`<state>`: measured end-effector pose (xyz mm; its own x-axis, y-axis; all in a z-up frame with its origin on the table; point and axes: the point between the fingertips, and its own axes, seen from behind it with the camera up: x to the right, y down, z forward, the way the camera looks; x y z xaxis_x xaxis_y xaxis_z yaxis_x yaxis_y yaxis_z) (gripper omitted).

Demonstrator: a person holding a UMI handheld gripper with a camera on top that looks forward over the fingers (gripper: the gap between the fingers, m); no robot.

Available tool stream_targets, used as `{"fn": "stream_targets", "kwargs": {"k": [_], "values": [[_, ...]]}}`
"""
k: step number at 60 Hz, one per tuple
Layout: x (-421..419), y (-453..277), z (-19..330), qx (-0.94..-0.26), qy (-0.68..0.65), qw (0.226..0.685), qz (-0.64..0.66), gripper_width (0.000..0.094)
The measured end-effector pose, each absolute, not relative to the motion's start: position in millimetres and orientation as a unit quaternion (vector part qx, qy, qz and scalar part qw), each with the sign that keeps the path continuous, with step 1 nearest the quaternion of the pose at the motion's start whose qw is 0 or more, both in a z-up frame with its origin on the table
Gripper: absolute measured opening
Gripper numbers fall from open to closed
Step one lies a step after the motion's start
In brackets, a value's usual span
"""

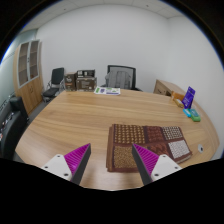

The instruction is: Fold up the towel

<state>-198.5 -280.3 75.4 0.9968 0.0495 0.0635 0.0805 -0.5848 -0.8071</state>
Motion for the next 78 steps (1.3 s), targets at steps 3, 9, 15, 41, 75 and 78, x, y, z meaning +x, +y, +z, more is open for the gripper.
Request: {"fn": "stream_targets", "kwargs": {"k": [3,9,15,41,75,78], "values": [[-198,-259,56,-0.893,-0.034,0.449,-0.018,0.0859],[-196,-227,18,-0.900,-0.027,0.434,-0.021,0.0840],[-191,-212,-8,-0.909,-0.025,0.415,-0.028,0.0797],[-179,-199,-3,-0.912,-0.039,0.406,-0.049,0.0055],[-130,-170,106,-0.887,0.029,0.448,0.106,0.0049],[-101,-173,81,-0.895,0.031,0.436,0.091,0.0049]]}}
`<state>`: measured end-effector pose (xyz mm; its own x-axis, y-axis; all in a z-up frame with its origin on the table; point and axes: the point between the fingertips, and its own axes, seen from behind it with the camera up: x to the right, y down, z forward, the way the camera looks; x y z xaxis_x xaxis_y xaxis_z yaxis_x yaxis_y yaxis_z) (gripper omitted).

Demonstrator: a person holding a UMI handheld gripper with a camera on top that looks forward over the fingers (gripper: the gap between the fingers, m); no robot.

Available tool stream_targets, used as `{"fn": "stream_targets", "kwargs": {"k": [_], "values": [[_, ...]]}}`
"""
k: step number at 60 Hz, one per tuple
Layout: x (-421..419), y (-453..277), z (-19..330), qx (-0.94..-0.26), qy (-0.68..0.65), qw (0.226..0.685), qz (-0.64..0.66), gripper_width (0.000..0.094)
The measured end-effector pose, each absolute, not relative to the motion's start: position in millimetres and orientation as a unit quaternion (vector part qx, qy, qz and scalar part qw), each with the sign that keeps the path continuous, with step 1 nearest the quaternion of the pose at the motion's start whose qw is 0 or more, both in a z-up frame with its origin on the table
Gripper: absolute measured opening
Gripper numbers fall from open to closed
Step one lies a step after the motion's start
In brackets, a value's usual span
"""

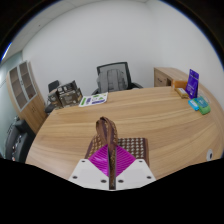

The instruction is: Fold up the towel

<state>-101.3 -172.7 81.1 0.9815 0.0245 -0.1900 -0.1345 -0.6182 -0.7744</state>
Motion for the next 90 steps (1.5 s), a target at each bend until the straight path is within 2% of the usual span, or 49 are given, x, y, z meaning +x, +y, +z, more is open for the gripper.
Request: {"fn": "stream_targets", "kwargs": {"k": [5,8,11,14,20,23,25,42,63,76,90], "values": [[-72,-172,55,-0.905,0.028,0.420,0.065,0.0060],[-59,-172,43,-0.909,0.028,0.412,0.060,0.0109],[-46,-173,35,-0.913,0.030,0.404,0.055,0.0234],[-26,-173,30,-0.915,0.031,0.401,0.040,0.0396],[0,-174,40,-0.915,0.031,0.402,0.016,0.0709],[5,-177,50,-0.913,0.028,0.406,0.017,0.0822],[7,-178,58,-0.912,0.027,0.409,0.018,0.0856],[-26,-226,134,-0.904,-0.002,0.426,0.020,0.0858],[-77,-354,225,-0.881,0.017,0.472,-0.026,0.0862],[-98,-417,255,-0.873,0.025,0.485,-0.039,0.0860],[-107,-449,270,-0.868,0.027,0.493,-0.047,0.0860]]}}
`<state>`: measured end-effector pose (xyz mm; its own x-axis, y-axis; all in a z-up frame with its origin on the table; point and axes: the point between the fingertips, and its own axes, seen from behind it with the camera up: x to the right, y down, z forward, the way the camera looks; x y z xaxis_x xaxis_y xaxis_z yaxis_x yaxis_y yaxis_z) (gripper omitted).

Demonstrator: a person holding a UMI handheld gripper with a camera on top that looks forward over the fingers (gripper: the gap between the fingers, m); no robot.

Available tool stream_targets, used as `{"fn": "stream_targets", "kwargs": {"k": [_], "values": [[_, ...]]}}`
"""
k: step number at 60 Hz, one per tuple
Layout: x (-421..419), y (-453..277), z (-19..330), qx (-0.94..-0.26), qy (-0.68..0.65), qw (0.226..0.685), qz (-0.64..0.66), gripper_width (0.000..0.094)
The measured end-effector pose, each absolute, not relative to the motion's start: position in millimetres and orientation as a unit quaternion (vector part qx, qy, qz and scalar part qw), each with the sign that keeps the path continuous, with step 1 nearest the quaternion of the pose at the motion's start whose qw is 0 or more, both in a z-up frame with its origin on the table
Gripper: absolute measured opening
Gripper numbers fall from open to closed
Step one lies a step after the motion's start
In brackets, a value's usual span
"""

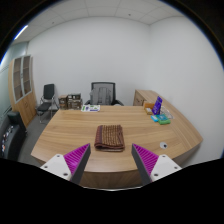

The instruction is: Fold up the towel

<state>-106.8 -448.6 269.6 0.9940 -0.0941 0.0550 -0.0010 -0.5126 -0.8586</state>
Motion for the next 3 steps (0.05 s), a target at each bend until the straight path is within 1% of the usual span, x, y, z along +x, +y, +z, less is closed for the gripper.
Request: {"fn": "stream_targets", "kwargs": {"k": [3], "values": [[-108.9,-451.7,271.5,-0.867,0.027,0.495,-0.046,0.0858]]}}
